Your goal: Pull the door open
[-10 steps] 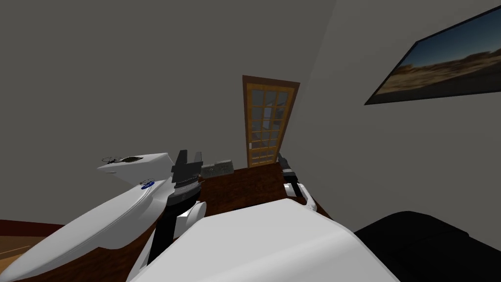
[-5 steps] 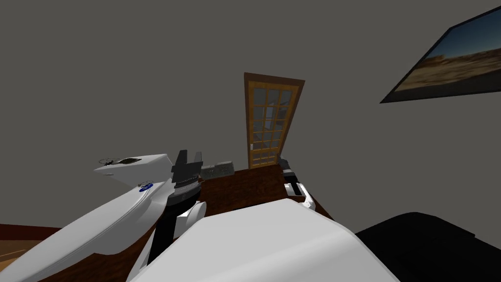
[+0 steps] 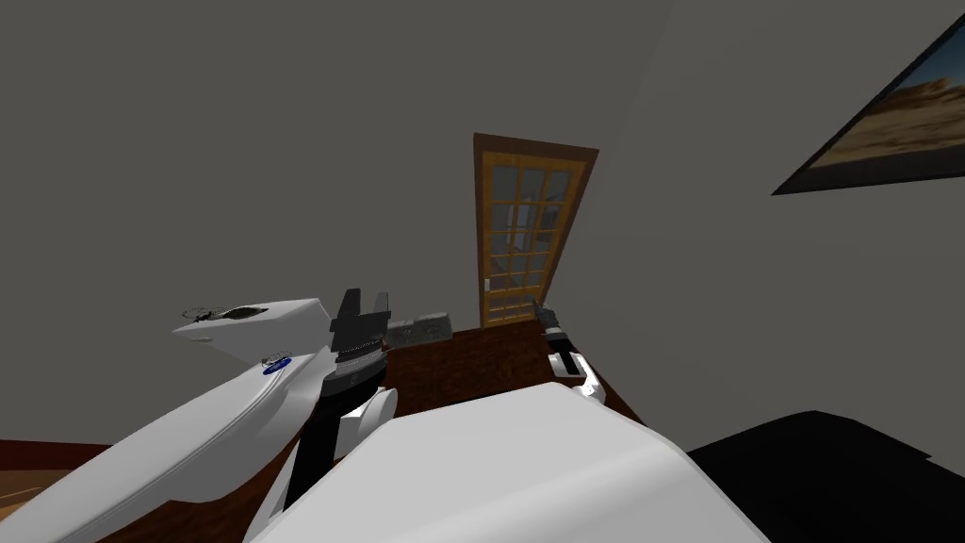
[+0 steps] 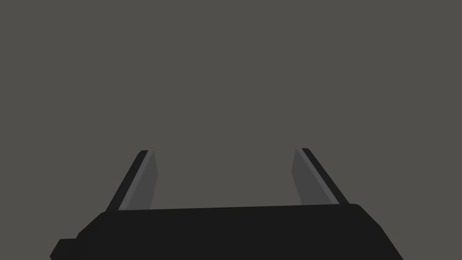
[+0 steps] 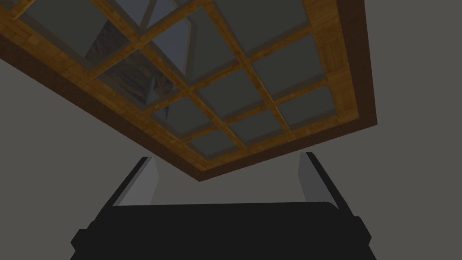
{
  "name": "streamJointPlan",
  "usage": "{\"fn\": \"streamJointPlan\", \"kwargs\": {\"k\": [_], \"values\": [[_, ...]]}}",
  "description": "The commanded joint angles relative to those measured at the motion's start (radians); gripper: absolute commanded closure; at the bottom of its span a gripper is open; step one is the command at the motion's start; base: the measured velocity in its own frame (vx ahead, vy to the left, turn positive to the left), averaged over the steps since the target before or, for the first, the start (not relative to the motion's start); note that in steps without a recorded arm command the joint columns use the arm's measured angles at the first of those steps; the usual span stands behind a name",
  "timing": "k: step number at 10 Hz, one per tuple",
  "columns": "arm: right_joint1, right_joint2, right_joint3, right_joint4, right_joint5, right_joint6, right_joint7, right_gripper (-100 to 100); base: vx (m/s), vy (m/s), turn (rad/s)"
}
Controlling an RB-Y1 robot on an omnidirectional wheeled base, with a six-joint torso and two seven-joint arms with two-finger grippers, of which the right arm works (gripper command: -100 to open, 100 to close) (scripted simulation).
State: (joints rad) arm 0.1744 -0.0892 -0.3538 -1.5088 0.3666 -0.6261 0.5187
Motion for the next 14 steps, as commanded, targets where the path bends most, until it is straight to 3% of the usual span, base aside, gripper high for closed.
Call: {"fn": "streamJointPlan", "kwargs": {"k": [1, 14], "values": [[-0.016, 0.000, -0.020, 0.045, 0.022, -0.019, 0.034, -100, 0.103, 0.026, 0.024], [-0.156, 0.012, -0.174, 0.391, 0.196, -0.139, 0.285, -100, 0.100, 0.023, 0.022]]}}
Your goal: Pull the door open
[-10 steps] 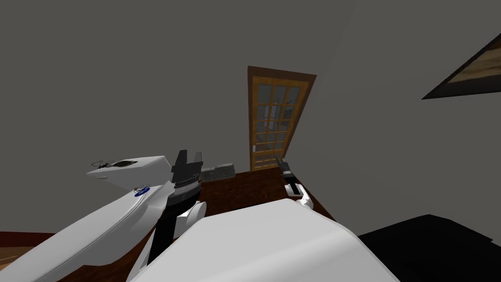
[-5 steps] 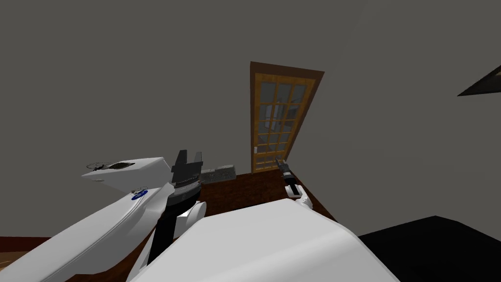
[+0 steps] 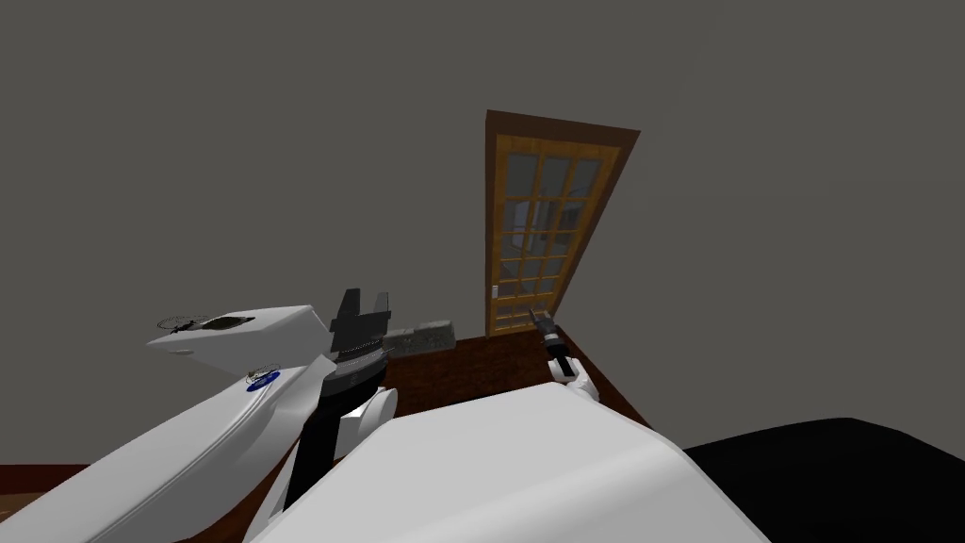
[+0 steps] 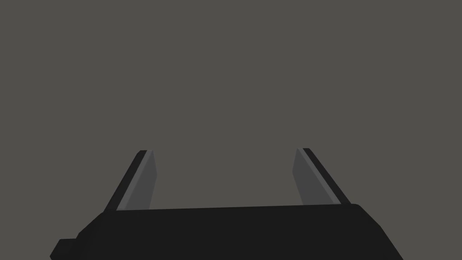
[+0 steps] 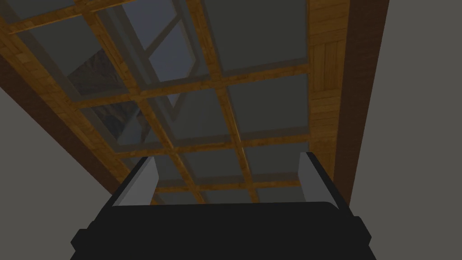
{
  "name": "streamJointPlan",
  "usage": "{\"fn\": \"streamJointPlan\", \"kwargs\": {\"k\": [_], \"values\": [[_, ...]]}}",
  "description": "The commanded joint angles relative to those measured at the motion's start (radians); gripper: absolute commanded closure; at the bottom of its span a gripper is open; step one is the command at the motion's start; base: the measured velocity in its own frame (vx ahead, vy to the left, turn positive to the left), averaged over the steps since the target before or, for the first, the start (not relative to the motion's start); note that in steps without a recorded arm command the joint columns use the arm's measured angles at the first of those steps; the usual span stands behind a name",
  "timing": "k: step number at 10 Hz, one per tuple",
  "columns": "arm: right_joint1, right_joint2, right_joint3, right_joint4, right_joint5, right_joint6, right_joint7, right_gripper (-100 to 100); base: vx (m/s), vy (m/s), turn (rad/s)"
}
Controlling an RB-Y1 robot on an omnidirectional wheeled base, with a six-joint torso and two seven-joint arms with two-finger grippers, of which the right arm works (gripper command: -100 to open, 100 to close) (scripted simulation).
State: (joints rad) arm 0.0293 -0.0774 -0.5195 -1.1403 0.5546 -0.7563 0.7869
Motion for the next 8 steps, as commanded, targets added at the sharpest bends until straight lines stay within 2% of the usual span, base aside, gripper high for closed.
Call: {"fn": "streamJointPlan", "kwargs": {"k": [1, 8], "values": [[-0.021, 0.003, -0.020, 0.047, 0.021, -0.017, 0.034, -100, 0.098, 0.015, 0.020], [-0.088, 0.024, -0.094, 0.214, 0.104, -0.075, 0.154, -100, 0.101, 0.023, 0.020]]}}
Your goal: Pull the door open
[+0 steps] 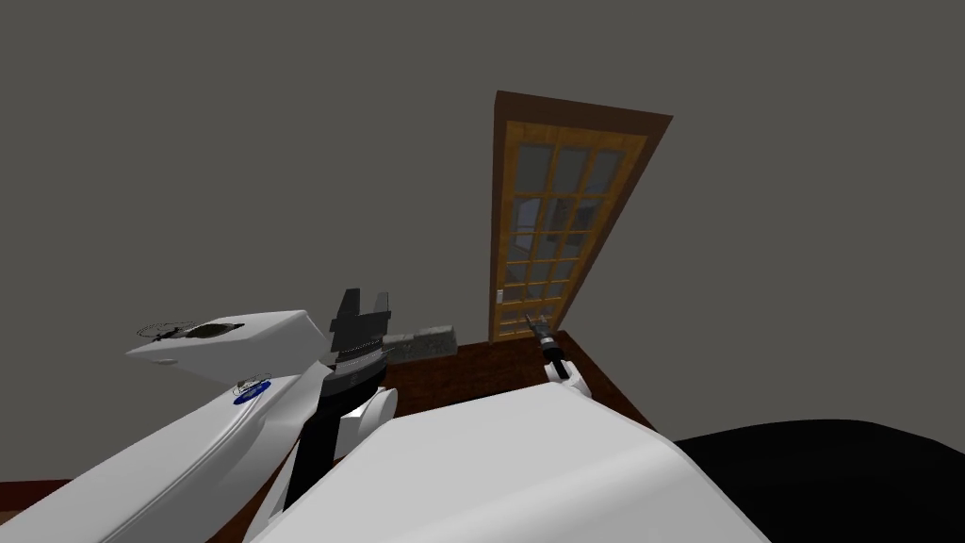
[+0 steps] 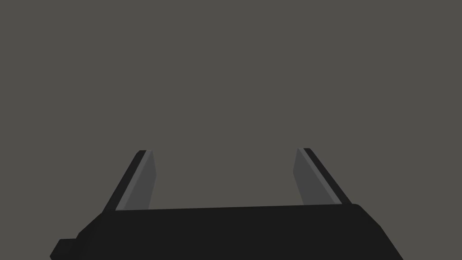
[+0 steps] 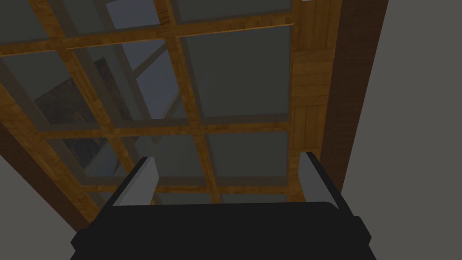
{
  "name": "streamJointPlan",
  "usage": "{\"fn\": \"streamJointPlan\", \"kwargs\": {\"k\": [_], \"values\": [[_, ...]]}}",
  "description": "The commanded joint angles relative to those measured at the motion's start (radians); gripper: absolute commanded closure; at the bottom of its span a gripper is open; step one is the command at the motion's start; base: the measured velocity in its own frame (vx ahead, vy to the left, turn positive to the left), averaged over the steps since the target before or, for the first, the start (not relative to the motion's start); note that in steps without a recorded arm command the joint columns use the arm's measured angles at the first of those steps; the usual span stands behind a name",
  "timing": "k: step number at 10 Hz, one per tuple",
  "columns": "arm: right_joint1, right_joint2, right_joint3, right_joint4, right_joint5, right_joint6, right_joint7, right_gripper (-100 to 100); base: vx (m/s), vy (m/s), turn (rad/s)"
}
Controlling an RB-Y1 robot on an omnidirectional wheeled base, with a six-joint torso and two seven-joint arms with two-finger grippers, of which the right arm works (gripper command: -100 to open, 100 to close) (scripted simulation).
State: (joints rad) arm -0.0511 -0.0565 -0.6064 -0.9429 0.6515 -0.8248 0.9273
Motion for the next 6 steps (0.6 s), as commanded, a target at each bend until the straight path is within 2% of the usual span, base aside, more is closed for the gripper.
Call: {"fn": "streamJointPlan", "kwargs": {"k": [1, 3, 5, 6], "values": [[-0.016, 0.006, -0.017, 0.038, 0.018, -0.014, 0.030, -100, 0.088, -0.001, 0.015], [-0.042, 0.017, -0.045, 0.101, 0.050, -0.036, 0.076, -100, 0.111, 0.008, 0.026], [-0.057, 0.025, -0.062, 0.140, 0.069, -0.049, 0.103, -100, 0.127, 0.014, 0.017], [-0.072, 0.033, -0.079, 0.178, 0.089, -0.063, 0.131, -100, 0.120, 0.023, 0.026]]}}
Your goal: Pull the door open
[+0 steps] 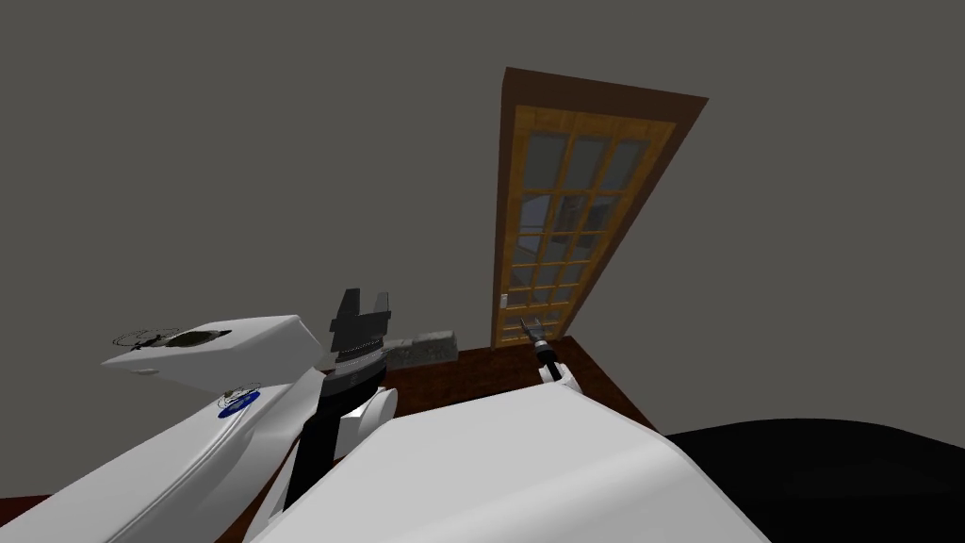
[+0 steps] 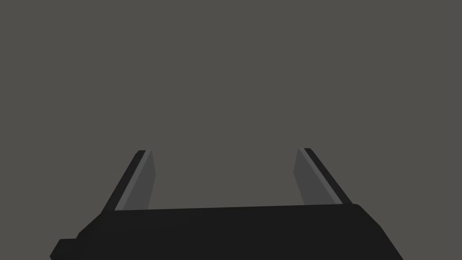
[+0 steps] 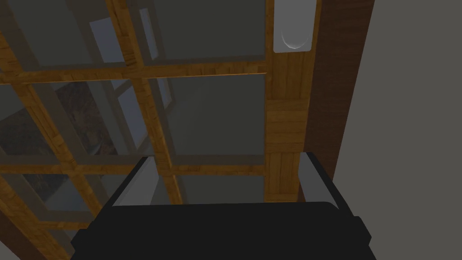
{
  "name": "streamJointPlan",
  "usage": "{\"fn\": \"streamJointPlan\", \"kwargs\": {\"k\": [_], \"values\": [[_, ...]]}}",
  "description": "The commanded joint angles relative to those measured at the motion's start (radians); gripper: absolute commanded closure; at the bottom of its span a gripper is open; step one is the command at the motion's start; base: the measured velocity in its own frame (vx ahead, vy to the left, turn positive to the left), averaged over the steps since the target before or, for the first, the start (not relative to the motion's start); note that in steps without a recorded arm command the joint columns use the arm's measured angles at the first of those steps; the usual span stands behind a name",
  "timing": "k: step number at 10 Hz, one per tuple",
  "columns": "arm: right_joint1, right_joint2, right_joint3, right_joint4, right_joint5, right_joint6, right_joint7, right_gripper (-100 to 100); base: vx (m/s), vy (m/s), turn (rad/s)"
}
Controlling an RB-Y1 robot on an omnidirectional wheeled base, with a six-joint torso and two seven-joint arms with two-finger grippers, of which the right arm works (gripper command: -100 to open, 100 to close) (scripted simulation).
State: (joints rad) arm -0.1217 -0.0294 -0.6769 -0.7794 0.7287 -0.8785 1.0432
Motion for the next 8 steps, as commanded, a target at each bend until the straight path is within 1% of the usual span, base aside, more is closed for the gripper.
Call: {"fn": "streamJointPlan", "kwargs": {"k": [1, 2, 3, 4, 5, 6, 7, 8], "values": [[-0.008, 0.010, -0.015, 0.030, 0.020, -0.014, 0.027, -100, 0.123, 0.021, 0.020], [-0.021, 0.018, -0.029, 0.061, 0.035, -0.025, 0.049, -100, 0.124, 0.023, 0.018], [-0.027, 0.022, -0.036, 0.076, 0.043, -0.030, 0.060, -100, 0.114, 0.004, 0.015], [-0.038, 0.030, -0.048, 0.105, 0.057, -0.040, 0.080, -100, 0.114, -0.003, 0.020], [-0.038, 0.030, -0.048, 0.105, 0.057, -0.040, 0.080, -100, 0.077, 0.004, 0.008], [-0.042, 0.033, -0.053, 0.115, 0.062, -0.044, 0.088, -100, 0.039, 0.006, 0.004], [-0.055, 0.044, -0.067, 0.147, 0.078, -0.055, 0.111, -100, 0.072, 0.010, 0.018], [-0.059, 0.047, -0.072, 0.157, 0.083, -0.058, 0.118, -100, 0.088, 0.008, 0.014]]}}
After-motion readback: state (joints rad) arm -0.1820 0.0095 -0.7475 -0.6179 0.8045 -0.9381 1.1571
